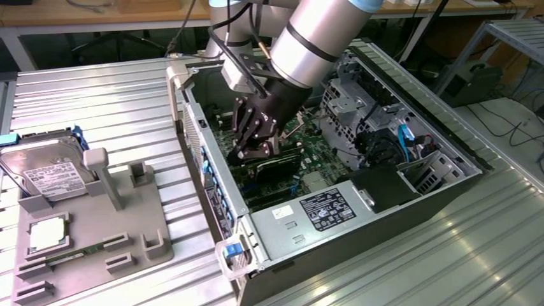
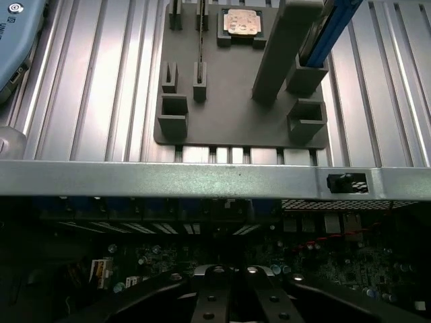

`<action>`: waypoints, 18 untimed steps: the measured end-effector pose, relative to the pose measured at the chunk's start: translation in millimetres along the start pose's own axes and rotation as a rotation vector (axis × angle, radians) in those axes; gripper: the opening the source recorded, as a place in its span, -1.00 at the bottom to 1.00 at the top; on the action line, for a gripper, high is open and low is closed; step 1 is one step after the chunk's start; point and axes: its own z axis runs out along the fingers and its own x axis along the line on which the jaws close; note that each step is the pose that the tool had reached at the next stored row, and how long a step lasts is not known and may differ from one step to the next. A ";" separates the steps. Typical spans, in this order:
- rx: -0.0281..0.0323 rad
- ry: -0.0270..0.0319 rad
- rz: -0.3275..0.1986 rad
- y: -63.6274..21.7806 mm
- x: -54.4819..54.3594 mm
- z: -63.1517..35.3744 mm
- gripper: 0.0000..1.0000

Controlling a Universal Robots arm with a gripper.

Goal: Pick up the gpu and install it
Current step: 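Press down on the gpu until it lock into place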

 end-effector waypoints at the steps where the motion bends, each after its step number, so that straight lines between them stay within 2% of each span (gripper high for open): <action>1: 0.0074 0.0014 -0.002 -0.1 -0.6 0.1 -0.79; 3: 0.0258 0.0036 -0.007 -0.2 -1.7 0.2 -0.79; 4: 0.0369 0.0049 -0.009 -0.2 -2.2 0.2 -0.79; 7: 0.0808 0.0081 -0.015 -0.3 -3.3 0.2 -0.79; 11: 0.1476 0.0118 -0.020 -0.3 -4.5 0.3 -0.79; 18: 0.2432 0.0183 -0.032 -0.6 -7.7 0.3 -0.79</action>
